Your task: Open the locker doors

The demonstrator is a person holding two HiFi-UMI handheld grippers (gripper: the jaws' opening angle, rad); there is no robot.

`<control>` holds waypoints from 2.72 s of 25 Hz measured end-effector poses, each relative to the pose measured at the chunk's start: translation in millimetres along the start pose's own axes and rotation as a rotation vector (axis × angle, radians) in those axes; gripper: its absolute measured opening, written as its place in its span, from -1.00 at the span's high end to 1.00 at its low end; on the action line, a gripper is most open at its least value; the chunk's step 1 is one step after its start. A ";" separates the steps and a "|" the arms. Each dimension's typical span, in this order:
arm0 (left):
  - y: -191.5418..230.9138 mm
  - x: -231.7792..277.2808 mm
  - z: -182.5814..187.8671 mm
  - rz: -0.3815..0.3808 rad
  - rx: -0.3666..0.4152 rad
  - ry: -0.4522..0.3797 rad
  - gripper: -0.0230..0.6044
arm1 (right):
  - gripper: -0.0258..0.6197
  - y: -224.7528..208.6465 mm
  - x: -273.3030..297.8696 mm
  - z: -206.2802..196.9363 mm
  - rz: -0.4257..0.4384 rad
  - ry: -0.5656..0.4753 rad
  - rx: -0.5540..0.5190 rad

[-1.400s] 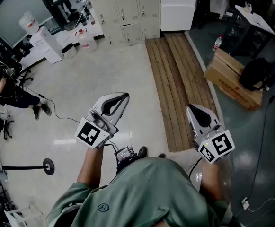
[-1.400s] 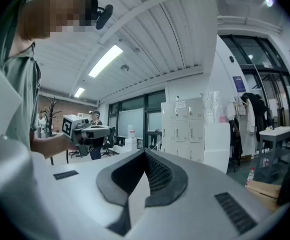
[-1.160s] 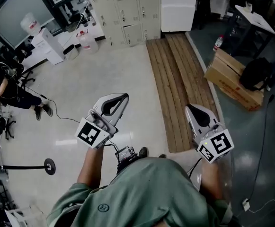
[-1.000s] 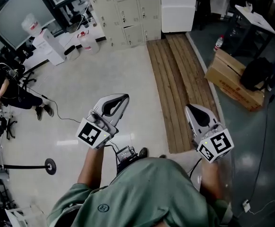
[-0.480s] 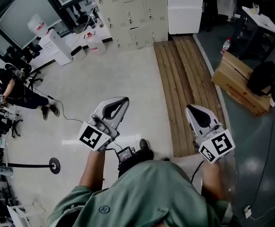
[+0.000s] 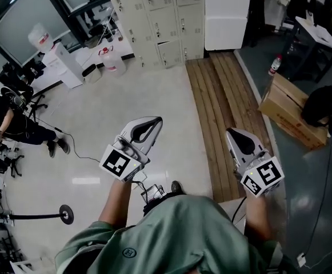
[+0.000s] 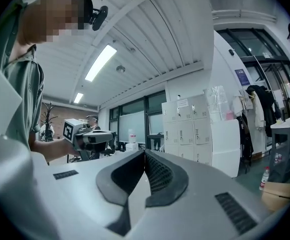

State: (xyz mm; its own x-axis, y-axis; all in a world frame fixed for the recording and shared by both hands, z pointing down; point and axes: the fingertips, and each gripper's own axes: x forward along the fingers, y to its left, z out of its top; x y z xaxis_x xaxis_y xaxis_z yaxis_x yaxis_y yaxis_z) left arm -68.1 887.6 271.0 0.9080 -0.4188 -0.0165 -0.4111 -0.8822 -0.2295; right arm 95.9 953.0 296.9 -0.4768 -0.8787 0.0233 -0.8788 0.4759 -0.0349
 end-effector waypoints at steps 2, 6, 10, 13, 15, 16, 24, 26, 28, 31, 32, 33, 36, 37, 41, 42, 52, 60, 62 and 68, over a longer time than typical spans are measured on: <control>27.9 3.8 -9.8 -0.002 -0.008 -0.006 0.95 | 0.90 -4.6 25.7 -1.7 -0.011 -0.008 0.003; 74.4 4.7 -25.7 -0.003 -0.014 -0.018 0.95 | 0.90 -13.0 72.3 -5.2 -0.030 -0.010 0.000; 113.3 9.9 -35.2 0.001 -0.010 -0.016 0.96 | 0.90 -22.7 109.7 -0.2 -0.037 -0.002 0.003; 137.5 17.4 -44.5 0.014 -0.027 -0.010 0.95 | 0.90 -35.9 133.3 0.2 -0.031 0.018 -0.003; 151.3 27.6 -52.2 0.021 -0.038 -0.006 0.95 | 0.90 -50.6 146.8 -2.7 -0.029 0.027 -0.005; 157.7 32.9 -55.7 0.025 -0.042 -0.006 0.95 | 0.90 -58.2 153.5 -4.8 -0.028 0.030 -0.004; 221.6 91.3 -76.7 0.090 -0.027 0.021 0.95 | 0.90 -126.7 227.2 -10.9 0.049 0.014 0.015; 239.6 109.1 -81.3 0.112 -0.015 0.039 0.95 | 0.90 -143.7 249.4 -7.6 0.084 0.005 0.018; 254.1 125.1 -84.5 0.131 -0.002 0.046 0.95 | 0.90 -157.9 269.3 -6.9 0.119 -0.001 0.021; 272.4 145.2 -85.7 0.165 0.009 0.038 0.95 | 0.90 -179.3 296.4 -6.0 0.165 0.000 0.002; 278.3 150.8 -86.3 0.175 0.011 0.037 0.95 | 0.90 -186.6 305.1 -5.5 0.172 0.003 -0.001; 283.8 155.4 -87.5 0.182 0.011 0.039 0.95 | 0.90 -193.2 313.1 -4.8 0.176 0.005 0.000; 303.3 165.5 -90.7 0.196 0.008 0.054 0.96 | 0.90 -211.8 335.4 -0.4 0.177 0.004 0.011; 311.9 168.6 -90.7 0.202 0.008 0.055 0.95 | 0.90 -218.1 343.7 1.1 0.176 0.006 0.013; 350.4 179.8 -95.6 0.220 0.006 0.062 0.95 | 0.90 -239.1 380.3 3.9 0.170 0.016 0.027; 360.5 183.0 -98.7 0.219 0.006 0.063 0.95 | 0.90 -243.7 389.9 3.2 0.167 0.017 0.030; 468.3 201.4 -130.1 0.172 -0.003 0.035 0.95 | 0.90 -267.0 501.6 5.7 0.113 0.020 0.022; 538.8 215.8 -157.0 0.134 -0.034 0.026 0.95 | 0.90 -280.2 582.1 4.3 0.085 0.026 0.031; 554.6 218.8 -164.0 0.144 -0.043 0.031 0.95 | 0.90 -286.7 599.4 1.8 0.091 0.035 0.030; 605.0 245.0 -189.6 0.190 -0.058 0.061 0.95 | 0.90 -327.6 653.4 -7.6 0.116 0.048 0.043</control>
State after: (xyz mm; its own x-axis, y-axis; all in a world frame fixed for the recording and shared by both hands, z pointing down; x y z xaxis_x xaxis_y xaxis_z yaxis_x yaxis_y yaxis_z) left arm -109.7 210.5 312.6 0.8079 -0.5893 0.0055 -0.5798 -0.7966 -0.1710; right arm 72.1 223.2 331.2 -0.5767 -0.8144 0.0639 -0.8164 0.5716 -0.0827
